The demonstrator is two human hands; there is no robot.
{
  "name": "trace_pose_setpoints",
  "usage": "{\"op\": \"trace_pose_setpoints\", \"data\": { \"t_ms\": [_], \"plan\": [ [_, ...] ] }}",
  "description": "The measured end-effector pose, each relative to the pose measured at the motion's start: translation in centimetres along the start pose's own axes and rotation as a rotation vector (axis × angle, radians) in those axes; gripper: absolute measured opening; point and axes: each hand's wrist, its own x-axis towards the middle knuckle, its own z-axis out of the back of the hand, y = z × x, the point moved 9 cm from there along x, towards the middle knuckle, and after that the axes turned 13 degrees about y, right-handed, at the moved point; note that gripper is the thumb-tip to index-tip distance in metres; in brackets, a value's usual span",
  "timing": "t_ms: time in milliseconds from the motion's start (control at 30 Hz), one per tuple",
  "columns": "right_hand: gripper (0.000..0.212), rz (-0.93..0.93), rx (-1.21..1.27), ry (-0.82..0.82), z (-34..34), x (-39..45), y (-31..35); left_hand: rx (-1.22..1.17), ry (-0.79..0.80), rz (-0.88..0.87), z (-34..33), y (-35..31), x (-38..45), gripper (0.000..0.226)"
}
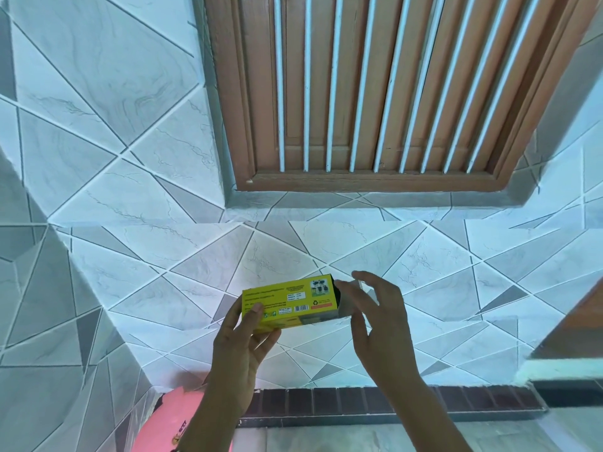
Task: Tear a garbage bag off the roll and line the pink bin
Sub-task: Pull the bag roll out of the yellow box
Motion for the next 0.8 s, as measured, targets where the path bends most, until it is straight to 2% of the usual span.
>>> {"op": "trace_pose_setpoints", "data": {
  "t_ms": [67, 167, 200, 333, 433, 667, 733, 800],
  "plan": [
    [0.047, 0.023, 0.0, 0.007, -0.1, 0.0, 0.3, 0.003, 0.007, -0.007, -0.1, 0.0, 0.1, 0.043],
    [0.033, 0.012, 0.048, 0.014, -0.1, -0.2, 0.1, 0.028, 0.002, -0.011, -0.1, -0.4, 0.3, 0.075],
    [0.027, 0.004, 0.06, 0.011, 0.0, -0.2, 0.1, 0.031, -0.001, -0.015, 0.0, -0.3, 0.3, 0.075],
    [0.014, -0.031, 0.134, 0.011, -0.1, -0.4, -0.3, 0.01, -0.016, -0.033, 0.1, -0.1, 0.5, 0.052],
    [0.021, -0.048, 0.205, 0.033, -0.2, -0.6, -0.4, -0.001, -0.029, -0.034, 0.1, -0.3, 0.5, 0.039],
    [0.023, -0.159, 0.404, 0.112, -1.6, -0.4, -1.7, 0.043, -0.028, -0.008, 0.2, 0.1, 0.7, 0.038],
    [0.023, -0.258, 0.507, 0.167, -2.4, -0.4, -2.6, 0.06, -0.046, -0.014, 0.4, -0.2, 0.7, 0.047],
    [0.028, -0.379, 0.622, 0.241, -3.6, -0.6, -3.7, 0.093, -0.042, -0.027, 0.1, -0.8, 0.7, 0.072]
  ]
}}
